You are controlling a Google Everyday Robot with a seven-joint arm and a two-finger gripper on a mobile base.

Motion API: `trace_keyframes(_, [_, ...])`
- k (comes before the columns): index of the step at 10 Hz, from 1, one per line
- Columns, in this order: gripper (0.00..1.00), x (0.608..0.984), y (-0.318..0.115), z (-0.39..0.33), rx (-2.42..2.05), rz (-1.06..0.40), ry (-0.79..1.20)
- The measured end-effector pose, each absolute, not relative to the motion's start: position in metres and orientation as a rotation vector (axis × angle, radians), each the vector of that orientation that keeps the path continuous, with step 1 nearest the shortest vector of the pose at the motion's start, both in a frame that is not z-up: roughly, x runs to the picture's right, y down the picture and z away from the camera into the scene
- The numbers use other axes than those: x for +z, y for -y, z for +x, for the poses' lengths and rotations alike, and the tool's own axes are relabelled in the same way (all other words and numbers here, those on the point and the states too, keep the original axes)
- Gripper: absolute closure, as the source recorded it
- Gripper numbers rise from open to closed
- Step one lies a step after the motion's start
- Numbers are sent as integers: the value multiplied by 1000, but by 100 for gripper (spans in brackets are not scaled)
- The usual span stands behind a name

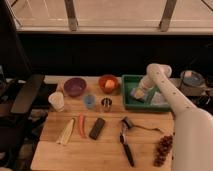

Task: Wipe tray with sponge

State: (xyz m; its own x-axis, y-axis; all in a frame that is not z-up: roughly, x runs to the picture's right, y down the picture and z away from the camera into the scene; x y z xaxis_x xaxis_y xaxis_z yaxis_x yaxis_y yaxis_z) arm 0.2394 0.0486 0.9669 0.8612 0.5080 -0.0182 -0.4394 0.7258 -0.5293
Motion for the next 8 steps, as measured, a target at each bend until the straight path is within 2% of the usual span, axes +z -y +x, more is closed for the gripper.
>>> trace_keyframes(4, [100,942,-79,277,526,-564,27])
trace_keyframes(6, [100,947,-72,303,576,-550,-4])
trace_keyframes(8, [100,966,-50,316,618,-527,-20])
